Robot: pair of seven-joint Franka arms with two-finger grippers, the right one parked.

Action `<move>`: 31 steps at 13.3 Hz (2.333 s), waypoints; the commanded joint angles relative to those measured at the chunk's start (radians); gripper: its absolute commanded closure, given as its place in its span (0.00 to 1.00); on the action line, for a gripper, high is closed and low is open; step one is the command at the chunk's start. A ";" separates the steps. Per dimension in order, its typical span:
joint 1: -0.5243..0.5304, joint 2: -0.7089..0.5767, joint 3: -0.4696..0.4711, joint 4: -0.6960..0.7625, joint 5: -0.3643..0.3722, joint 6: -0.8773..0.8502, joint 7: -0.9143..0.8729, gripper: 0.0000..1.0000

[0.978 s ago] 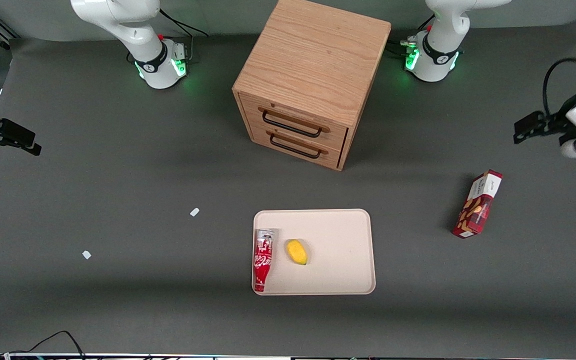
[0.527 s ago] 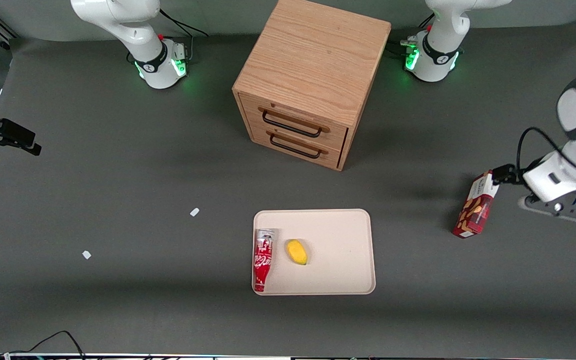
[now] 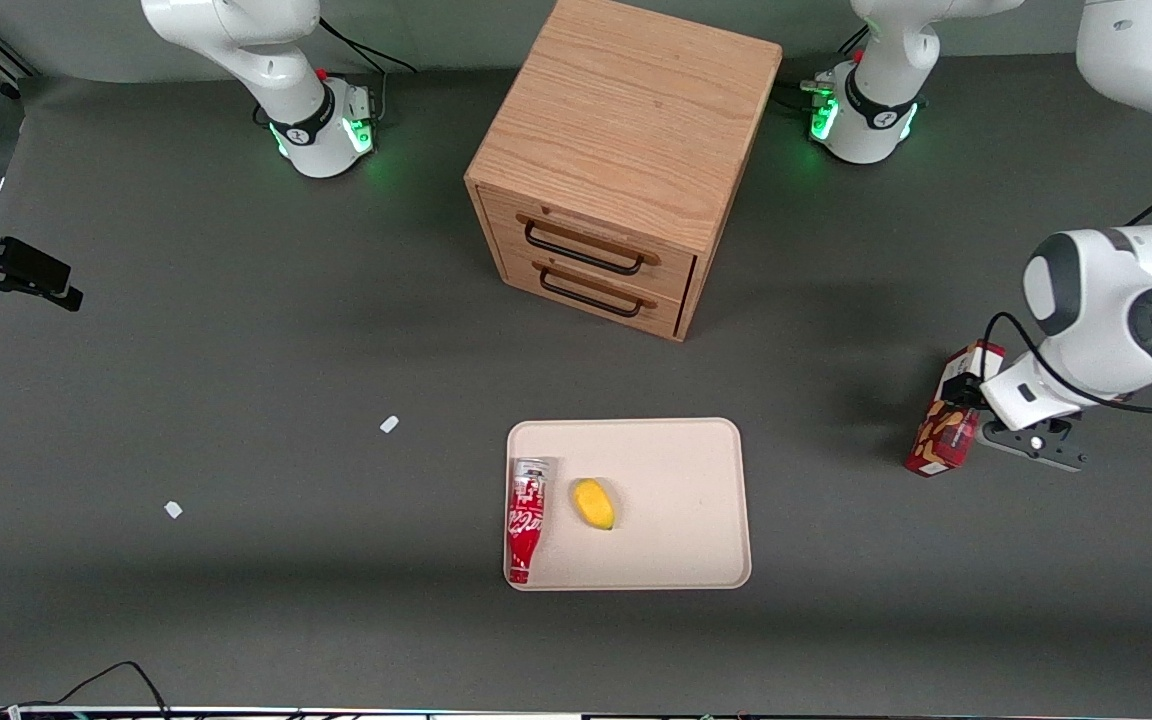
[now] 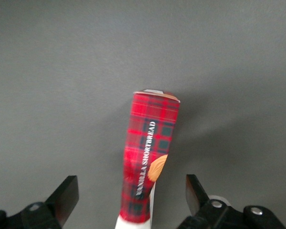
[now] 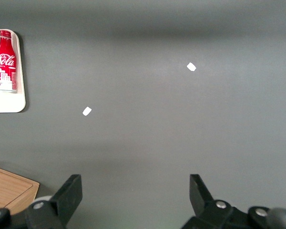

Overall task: Place red cookie box on tray
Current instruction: 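Close the left gripper on the cookie box's end, then lift the cookie box upright and carry it over the cream tray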

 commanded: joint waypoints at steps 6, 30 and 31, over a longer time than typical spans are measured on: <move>-0.019 0.050 0.025 -0.070 -0.015 0.095 0.005 0.02; -0.151 0.189 -0.113 0.707 -0.066 -0.641 -0.502 1.00; -0.169 0.238 -0.136 0.756 -0.066 -0.641 -0.562 1.00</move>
